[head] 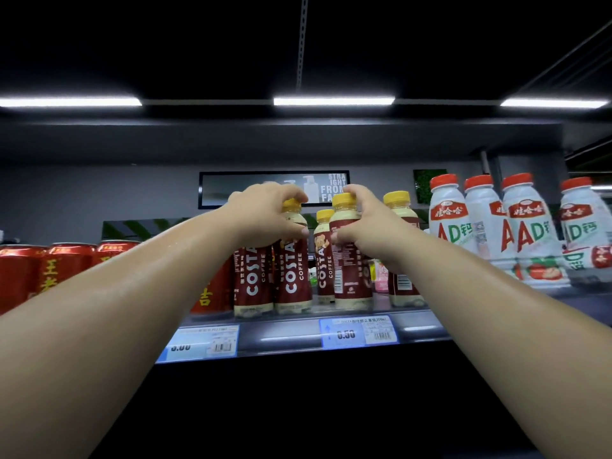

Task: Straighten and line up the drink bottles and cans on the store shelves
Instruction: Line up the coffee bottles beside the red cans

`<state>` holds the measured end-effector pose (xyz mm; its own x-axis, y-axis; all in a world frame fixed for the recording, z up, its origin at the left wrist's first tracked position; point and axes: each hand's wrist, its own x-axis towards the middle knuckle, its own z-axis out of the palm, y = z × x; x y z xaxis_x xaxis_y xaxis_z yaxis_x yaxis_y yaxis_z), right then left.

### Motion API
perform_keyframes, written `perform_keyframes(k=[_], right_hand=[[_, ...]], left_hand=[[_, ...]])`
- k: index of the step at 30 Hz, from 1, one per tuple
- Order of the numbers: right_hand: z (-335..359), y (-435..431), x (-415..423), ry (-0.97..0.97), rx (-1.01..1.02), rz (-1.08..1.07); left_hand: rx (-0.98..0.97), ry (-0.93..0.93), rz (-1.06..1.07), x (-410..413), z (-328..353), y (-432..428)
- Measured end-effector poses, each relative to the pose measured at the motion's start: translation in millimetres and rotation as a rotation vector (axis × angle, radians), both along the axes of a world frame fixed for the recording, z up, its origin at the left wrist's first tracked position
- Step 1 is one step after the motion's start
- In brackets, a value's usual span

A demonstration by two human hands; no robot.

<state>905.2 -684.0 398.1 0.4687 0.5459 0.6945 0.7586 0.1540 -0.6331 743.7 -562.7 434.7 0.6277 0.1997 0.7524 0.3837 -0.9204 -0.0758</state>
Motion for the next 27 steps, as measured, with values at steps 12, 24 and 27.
perform_keyframes(k=[12, 24, 27], right_hand=[[11.6, -5.6, 2.8, -0.062, -0.073, 0.092], [8.3, 2.8, 5.3, -0.045, -0.093, 0.192], [10.8, -4.1, 1.0, -0.069, -0.12, 0.18]], left_hand=[[-0.141, -0.047, -0.141, -2.2, 7.9, 6.2], [-0.112, -0.055, -0.114, 1.5, 5.3, 8.4], [-0.132, -0.044, -0.111, 1.1, 7.1, 4.6]])
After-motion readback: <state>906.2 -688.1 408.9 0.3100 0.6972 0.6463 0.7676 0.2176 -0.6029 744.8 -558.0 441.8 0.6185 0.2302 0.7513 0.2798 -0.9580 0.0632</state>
